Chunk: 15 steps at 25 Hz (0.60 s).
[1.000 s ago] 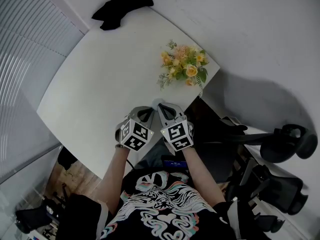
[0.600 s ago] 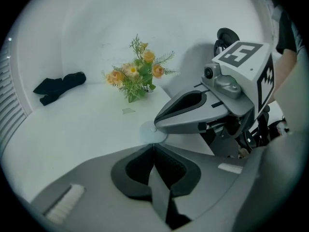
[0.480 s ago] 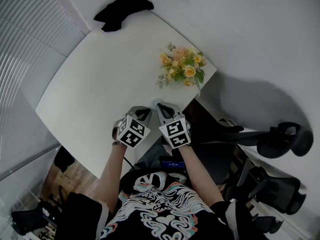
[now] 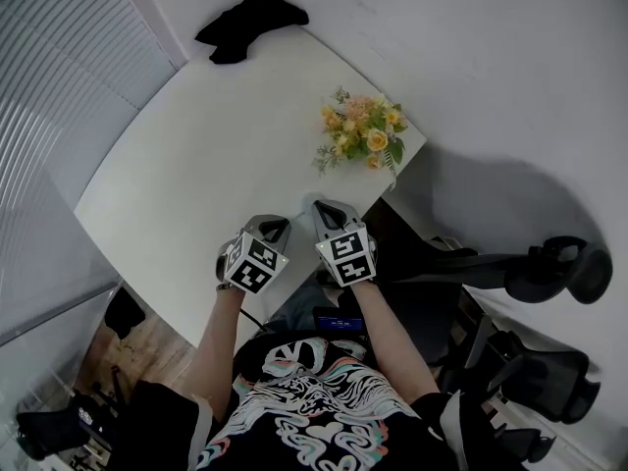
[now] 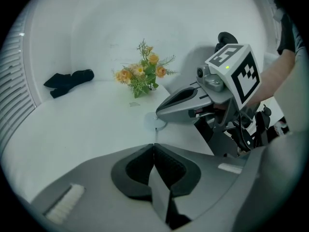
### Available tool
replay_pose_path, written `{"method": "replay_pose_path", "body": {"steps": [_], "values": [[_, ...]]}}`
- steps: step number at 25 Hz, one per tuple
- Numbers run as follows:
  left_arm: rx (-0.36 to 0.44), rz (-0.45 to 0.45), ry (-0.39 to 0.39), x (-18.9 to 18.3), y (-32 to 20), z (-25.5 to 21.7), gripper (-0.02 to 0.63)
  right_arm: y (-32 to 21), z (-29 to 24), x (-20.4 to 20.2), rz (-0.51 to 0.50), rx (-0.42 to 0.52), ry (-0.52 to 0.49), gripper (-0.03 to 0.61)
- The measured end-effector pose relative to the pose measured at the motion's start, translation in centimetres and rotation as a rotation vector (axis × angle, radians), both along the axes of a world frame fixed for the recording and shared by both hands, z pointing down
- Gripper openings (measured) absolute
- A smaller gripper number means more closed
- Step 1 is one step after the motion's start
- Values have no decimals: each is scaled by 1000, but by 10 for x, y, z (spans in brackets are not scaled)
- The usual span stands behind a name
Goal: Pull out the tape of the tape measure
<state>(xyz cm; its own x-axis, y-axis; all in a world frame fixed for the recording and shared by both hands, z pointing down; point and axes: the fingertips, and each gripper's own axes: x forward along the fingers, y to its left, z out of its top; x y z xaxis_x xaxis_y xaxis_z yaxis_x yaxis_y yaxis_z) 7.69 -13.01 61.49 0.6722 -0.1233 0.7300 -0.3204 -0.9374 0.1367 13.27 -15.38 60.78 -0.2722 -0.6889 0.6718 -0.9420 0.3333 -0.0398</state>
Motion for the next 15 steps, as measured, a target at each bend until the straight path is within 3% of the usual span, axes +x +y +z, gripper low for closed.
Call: {"method": "replay_pose_path", "body": {"steps": [15], "values": [[-8,-49,6,-29,10,-5,6,0,0,2,18,8,25,3]]}}
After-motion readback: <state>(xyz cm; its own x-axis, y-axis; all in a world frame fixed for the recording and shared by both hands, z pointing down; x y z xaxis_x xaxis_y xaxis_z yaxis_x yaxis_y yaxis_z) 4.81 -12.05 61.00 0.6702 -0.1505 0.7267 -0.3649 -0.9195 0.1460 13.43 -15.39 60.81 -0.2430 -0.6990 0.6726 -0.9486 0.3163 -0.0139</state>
